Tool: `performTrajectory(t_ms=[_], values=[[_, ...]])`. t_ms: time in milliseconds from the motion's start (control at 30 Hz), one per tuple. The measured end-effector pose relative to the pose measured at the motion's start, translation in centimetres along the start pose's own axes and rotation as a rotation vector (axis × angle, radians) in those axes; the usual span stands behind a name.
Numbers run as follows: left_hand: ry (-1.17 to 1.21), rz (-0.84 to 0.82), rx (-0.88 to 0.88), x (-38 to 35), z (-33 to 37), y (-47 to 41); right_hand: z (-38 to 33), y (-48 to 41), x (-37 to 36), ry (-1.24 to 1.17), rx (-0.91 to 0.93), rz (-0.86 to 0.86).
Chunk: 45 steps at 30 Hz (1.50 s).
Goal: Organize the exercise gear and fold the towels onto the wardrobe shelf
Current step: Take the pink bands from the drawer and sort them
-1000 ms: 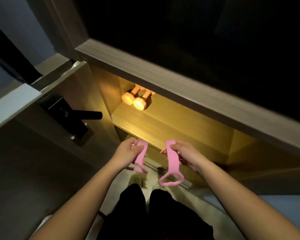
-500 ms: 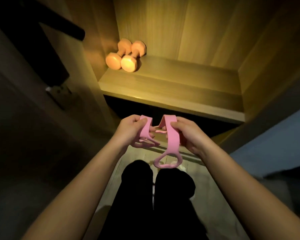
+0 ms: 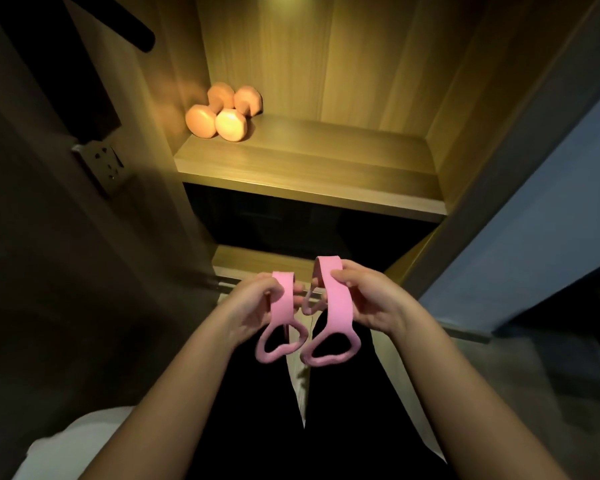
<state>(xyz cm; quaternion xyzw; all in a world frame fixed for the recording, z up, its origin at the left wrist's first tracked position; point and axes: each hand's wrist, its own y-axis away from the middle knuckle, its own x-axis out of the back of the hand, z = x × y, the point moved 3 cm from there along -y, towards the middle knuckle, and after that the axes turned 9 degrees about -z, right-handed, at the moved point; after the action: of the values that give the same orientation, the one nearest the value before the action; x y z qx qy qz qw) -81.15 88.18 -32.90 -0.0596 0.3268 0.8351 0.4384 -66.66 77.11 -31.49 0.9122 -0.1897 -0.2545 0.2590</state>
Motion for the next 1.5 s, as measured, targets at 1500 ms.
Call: performTrajectory(t_ms=[1500], values=[[0.371,-0.022,-0.230,-1.7,6.1,-4.1,-0.1,-0.1,0.2,0.357,0.096,-0.216]])
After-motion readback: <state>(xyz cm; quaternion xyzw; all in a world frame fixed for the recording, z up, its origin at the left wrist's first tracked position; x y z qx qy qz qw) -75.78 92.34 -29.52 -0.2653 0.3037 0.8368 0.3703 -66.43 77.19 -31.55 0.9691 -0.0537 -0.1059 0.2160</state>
